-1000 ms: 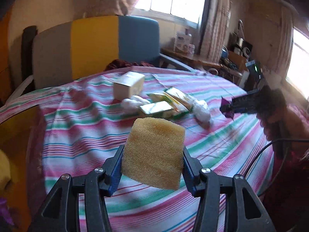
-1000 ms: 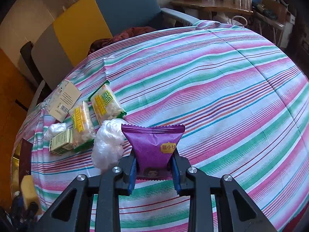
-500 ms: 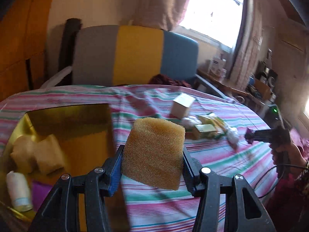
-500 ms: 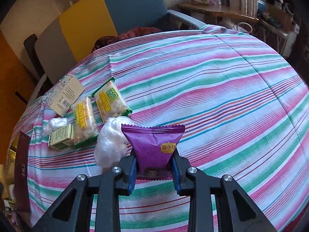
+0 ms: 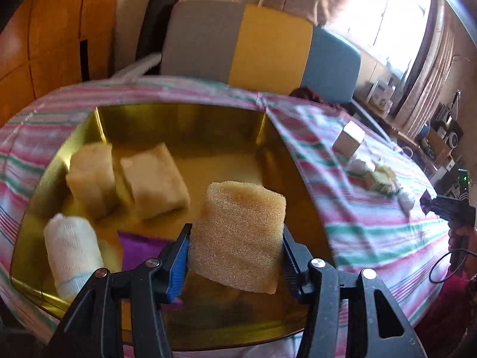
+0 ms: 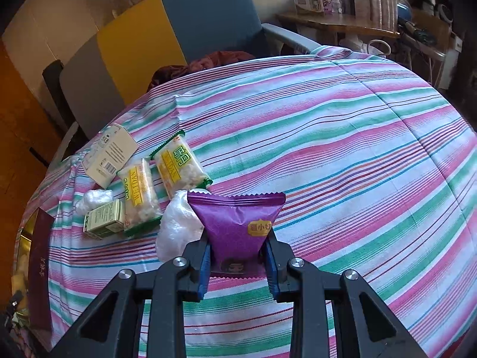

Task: Organize objects
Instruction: 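Carry the sponge cake into the gold tray and open the left gripper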

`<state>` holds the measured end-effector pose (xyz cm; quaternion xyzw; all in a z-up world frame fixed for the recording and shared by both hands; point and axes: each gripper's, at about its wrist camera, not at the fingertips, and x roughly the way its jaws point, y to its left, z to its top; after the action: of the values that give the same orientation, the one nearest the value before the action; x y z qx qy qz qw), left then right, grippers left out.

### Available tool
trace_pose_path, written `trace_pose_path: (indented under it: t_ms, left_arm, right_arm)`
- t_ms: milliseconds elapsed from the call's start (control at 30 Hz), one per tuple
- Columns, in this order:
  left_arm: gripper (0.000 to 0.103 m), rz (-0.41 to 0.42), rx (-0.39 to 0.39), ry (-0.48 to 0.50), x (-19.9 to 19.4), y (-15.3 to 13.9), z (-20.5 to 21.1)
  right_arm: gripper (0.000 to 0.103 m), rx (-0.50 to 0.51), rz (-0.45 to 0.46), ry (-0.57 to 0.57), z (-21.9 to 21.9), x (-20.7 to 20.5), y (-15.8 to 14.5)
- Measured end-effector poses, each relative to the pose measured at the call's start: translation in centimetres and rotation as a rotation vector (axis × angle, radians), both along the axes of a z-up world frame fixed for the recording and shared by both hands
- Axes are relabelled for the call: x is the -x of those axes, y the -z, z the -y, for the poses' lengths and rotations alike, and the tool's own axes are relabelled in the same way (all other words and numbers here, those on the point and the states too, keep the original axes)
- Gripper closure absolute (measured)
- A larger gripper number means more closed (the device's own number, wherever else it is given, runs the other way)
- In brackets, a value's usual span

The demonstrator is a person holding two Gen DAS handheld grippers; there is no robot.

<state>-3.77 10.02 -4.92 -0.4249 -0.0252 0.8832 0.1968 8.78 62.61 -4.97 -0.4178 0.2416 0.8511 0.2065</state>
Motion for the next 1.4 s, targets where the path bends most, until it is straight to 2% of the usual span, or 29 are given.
trace_pose_path:
  t_ms: [233, 300, 400, 500, 600, 800, 933, 1100, 1200, 1400]
  left_arm:
    - [0.048, 0.003, 0.033, 0.014, -0.7, 0.8, 0.3]
    - [0.047, 0.007, 0.018, 0.031, -0.8, 0.9, 0.3]
    - [0.043, 0.002, 0.003, 0.061, -1.3, 0.7, 0.1]
    - [0.036, -0.015, 0.025, 0.062, -1.8, 0.6, 0.1]
    - [0.034, -0.013, 0.055, 0.047, -2.0, 0.7, 0.2]
    - [0.033, -0.098, 0.003, 0.009, -3.1, -0.9, 1.3]
    - [0.033, -0.12, -0.009, -0.018, -3.2, -1.4, 1.8]
    - [0.034, -0.114, 0.007, -0.031, -3.3, -1.2, 1.7]
    - [0.034, -0.111, 0.001, -0.045, -3.2, -1.0, 1.9]
    - [0.033, -0.109, -0.018, -0.055, -3.2, -1.0, 2.5]
  right_arm:
    - [0.072, -0.02, -0.004, -0.005, 0.1, -0.1, -0.1]
    - [0.072, -0.024, -0.008, -0.007, 0.2, -0.1, -0.1]
    - [0.072, -0.03, -0.018, -0.011, 0.2, -0.1, -0.3]
    - [0.072, -0.037, -0.032, -0.013, 0.3, -0.1, -0.5]
    - [0.072, -0.045, -0.041, -0.02, 0.5, -0.1, -0.8]
    - [0.072, -0.084, -0.093, -0.062, 1.6, 0.0, -1.9]
    - [0.072, -0.092, -0.122, -0.112, 2.7, 0.3, -2.4]
    - [0.072, -0.125, -0.078, -0.18, 5.0, 1.3, -2.4]
    - [0.072, -0.116, -0.096, -0.24, 7.7, 2.0, -3.4]
    - [0.072, -0.096, -0.16, -0.469, 17.1, 5.4, -5.5]
